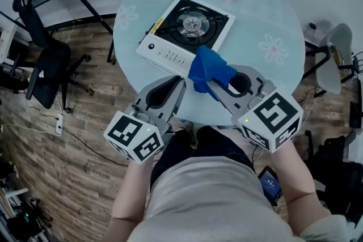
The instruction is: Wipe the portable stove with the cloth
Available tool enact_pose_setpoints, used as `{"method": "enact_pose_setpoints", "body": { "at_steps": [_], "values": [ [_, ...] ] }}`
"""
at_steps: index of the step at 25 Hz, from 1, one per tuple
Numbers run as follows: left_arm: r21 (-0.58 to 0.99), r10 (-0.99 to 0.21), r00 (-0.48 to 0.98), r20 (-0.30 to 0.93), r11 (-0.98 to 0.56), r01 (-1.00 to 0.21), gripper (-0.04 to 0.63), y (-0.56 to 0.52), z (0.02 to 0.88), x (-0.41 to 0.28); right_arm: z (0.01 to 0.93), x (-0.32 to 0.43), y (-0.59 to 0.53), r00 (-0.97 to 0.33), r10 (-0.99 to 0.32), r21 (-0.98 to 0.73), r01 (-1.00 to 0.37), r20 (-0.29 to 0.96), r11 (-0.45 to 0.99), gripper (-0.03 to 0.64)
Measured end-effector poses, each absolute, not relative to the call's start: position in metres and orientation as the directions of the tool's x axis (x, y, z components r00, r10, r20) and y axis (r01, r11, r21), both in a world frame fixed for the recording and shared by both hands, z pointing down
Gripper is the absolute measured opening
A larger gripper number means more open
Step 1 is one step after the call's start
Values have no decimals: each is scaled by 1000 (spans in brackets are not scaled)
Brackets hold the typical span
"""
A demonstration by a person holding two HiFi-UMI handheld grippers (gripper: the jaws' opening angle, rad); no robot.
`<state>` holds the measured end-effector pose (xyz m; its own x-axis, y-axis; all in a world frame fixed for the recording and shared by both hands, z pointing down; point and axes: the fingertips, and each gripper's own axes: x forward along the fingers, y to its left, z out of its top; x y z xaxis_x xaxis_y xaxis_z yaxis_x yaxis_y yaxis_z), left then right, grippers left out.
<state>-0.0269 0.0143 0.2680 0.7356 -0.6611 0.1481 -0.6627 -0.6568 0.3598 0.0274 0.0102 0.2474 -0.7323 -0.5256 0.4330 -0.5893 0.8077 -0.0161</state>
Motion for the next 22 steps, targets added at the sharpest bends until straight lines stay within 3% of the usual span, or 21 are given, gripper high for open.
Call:
{"method": "enact_pose_setpoints", "body": {
  "at_steps": [14,22],
  "values": [
    [365,-678,718,156,-636,-680,49,8,274,-27,266,21,10,-725,-517,-15,-587,455,809,60],
    [366,-679,716,160,-633,-682,49,8,272,-31,263,22,9,-750,-514,-100,-600,417,794,60]
  ]
}}
